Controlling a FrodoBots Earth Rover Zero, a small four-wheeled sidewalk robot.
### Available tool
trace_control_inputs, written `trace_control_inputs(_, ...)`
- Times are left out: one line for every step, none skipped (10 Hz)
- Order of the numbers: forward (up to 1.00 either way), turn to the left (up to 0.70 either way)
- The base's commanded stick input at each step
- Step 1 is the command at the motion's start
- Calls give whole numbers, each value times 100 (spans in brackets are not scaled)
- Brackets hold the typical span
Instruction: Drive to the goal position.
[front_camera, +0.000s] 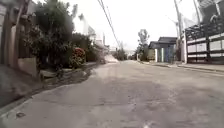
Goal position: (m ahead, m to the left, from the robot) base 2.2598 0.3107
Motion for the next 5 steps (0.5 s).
trace_control_inputs(85,2)
trace_control_inputs(85,5)
trace_control_inputs(85,11)
trace_control_inputs(85,11)
trace_control_inputs(85,7)
